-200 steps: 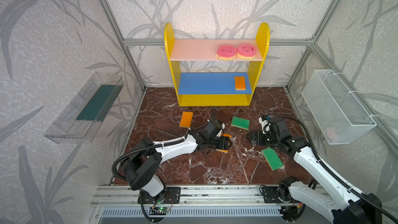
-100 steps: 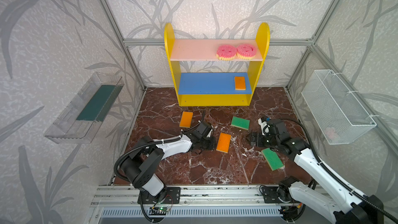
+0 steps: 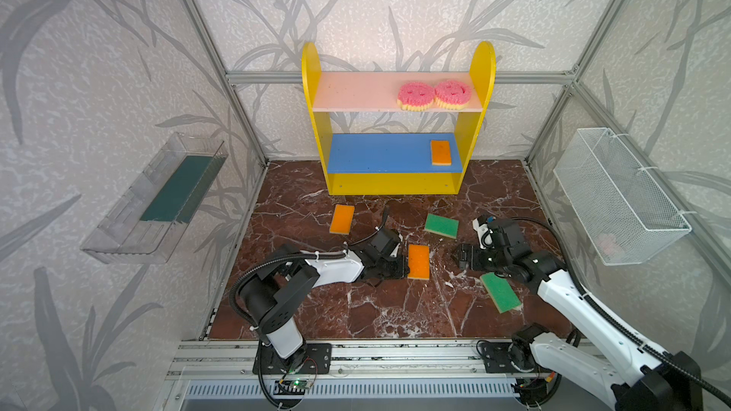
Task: Arrange cleaning sponges on a shelf
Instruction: Move the cleaning sponge to the center of the table, then pick up the cleaning sponge at the center of the table.
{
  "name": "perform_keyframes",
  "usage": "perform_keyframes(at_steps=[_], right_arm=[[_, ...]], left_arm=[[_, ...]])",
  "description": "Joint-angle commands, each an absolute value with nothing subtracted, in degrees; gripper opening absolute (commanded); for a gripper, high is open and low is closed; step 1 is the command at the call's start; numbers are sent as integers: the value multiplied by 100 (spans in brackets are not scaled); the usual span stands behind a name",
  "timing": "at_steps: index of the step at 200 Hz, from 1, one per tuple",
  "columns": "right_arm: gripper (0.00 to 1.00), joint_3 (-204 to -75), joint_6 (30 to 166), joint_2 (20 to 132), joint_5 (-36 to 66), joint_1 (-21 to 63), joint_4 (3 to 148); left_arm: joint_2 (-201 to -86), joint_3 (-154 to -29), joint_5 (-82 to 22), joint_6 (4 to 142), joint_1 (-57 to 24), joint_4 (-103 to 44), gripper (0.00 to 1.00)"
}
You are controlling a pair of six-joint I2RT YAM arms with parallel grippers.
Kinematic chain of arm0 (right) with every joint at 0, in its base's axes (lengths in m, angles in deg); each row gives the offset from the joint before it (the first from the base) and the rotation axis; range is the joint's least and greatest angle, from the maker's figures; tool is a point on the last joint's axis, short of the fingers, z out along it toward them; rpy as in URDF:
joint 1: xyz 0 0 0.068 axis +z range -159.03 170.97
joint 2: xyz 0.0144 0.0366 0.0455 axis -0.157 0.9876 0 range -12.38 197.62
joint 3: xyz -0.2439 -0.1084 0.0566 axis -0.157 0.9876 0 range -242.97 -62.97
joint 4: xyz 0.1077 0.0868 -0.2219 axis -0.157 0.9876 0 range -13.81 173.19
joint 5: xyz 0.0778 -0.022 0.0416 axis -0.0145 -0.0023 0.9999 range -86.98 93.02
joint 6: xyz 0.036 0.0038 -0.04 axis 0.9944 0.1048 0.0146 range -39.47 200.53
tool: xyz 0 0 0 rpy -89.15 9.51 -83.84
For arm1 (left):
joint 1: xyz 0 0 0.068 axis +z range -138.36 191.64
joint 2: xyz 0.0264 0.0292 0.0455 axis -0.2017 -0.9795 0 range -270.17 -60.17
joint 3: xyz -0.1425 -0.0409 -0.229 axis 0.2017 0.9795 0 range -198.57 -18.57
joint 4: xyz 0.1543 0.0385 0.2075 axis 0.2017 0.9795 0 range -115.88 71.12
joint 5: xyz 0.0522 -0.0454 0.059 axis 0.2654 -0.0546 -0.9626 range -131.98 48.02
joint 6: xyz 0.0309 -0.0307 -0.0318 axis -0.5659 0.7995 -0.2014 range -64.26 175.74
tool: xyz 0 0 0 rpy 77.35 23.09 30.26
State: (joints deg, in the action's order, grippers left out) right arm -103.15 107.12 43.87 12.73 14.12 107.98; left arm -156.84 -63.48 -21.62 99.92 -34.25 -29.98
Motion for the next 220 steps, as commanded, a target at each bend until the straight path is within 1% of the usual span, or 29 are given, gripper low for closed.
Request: perform_keyframes(at_steps=[1, 35, 57, 62, 73, 99, 124, 130, 148, 180, 220], right_arm=[[93, -10397, 10638, 4505, 1282, 1564, 10863], [94, -10532, 10842, 4807, 894, 2111, 10879], [94, -10591, 11071, 5034, 544, 2592, 10767], [94, -10628, 11116, 5105, 438, 2721, 10758], [94, -10700, 11208, 5283, 284, 2945, 10762], [94, -10904, 11504, 5742, 44, 3353, 10800], [95, -11065, 11962, 6155, -318, 3712, 10799], [95, -11130, 12041, 6265, -405, 3787, 10803], [95, -11326, 12222, 6594, -563, 3987, 10842], [95, -11607, 12483, 7127, -700, 4245, 10805], [95, -11740, 12640, 7534, -836, 4386, 10751]], left_arm=[[-15633, -6340, -2174, 10174, -3477, -3114, 29], [-14852, -6034, -2543, 10020, -3455, -2739, 63], [-14380, -5830, -2676, 9925, -3360, -2504, 76], [-14288, -5769, -2686, 9912, -3321, -2484, 80], [-14064, -5610, -2710, 9922, -3231, -2456, 85], [-13485, -5210, -2884, 9962, -3012, -2373, 91], [-12897, -4941, -3576, 9951, -2944, -2096, 95], [-12768, -4913, -3743, 9951, -2938, -1961, 99], [-12514, -4918, -4105, 9959, -2896, -1578, 99], [-12599, -5145, -4488, 10100, -2836, -880, 99], [-12978, -5197, -4185, 10049, -2831, -789, 99]])
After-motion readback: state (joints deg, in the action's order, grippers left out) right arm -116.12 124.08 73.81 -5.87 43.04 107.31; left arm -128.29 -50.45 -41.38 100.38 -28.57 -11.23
